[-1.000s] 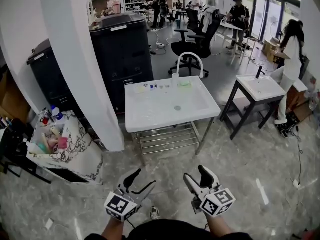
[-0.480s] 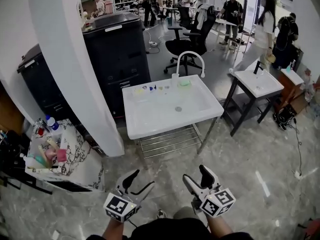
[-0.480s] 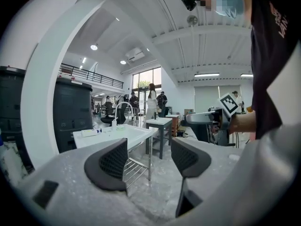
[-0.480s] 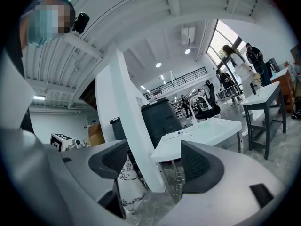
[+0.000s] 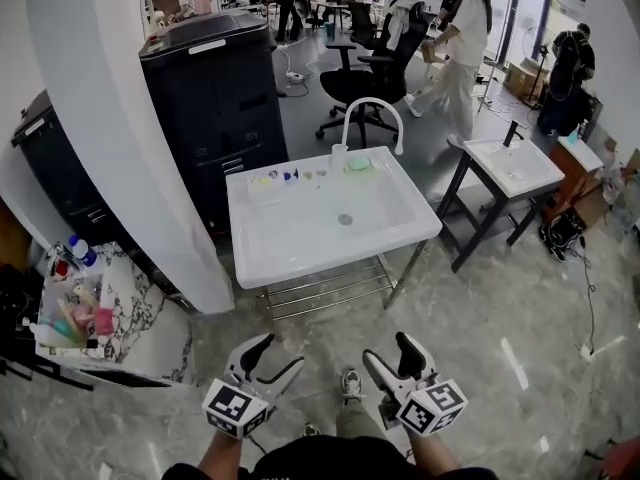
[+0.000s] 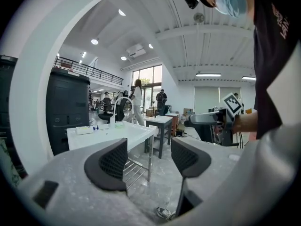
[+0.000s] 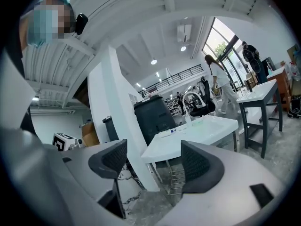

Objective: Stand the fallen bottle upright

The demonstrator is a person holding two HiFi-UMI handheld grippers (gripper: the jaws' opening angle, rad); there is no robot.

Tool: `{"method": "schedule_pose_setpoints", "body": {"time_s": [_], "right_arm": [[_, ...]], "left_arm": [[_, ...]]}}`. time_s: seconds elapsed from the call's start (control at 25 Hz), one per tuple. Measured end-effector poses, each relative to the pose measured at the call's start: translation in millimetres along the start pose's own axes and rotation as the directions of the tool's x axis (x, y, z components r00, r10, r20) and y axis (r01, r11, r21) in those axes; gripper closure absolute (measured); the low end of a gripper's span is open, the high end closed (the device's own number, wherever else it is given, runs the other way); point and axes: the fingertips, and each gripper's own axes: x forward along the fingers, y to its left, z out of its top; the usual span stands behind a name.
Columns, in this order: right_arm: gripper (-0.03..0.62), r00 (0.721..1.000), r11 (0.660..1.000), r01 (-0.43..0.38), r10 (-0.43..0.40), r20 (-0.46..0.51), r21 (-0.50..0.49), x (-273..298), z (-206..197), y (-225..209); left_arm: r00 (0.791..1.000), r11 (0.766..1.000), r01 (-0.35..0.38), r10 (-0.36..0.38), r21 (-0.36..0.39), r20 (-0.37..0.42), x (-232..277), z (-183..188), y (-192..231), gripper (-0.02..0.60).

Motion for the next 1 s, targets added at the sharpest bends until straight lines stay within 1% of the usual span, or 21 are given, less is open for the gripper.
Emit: {"method": "schedule_pose_setpoints", "body": {"time_s": [0.12,0.24,0.44,0.64,0.8,1.0], "right_arm": [[0.26,1.0,1.0,-0.017,0.017,-0.009,-0.002,20.1,9.2,-21.4],[0.26,0.999,0.999,-0.044,0.044,-0.02,-0.015,42.6,23.6,-44.1],[0.26,0.995,0.995,-0.092,0.091,-0.029,-0.03,77.4,46.6,-83.0],[0.261,0.991,0.991,-0.131,0.13,-0.035,-0.031,100.4,66.2,-118.0],[0.261,0.986,0.987,-0.161,0.159,-0.052,-0.027,108.8,72.4,-142.0],[0.261,0.982,0.984,-0.18,0.179,-0.066,-0.009,117.3,74.4,-162.5]], "left_arm": [[1.0,1.0,-0.017,0.017,-0.021,0.0,24.0,9.7,11.0,0.296],[0.999,0.999,-0.042,0.042,-0.023,-0.002,52.9,20.1,26.5,0.295],[0.997,0.997,-0.073,0.073,0.002,0.015,106.0,42.3,50.0,0.296],[0.995,0.995,-0.1,0.099,0.027,0.018,151.7,56.9,62.1,0.296],[0.992,0.992,-0.124,0.124,0.03,0.006,176.8,61.9,63.9,0.296],[0.987,0.986,-0.16,0.161,0.049,-0.014,192.6,63.7,73.4,0.296]]}}
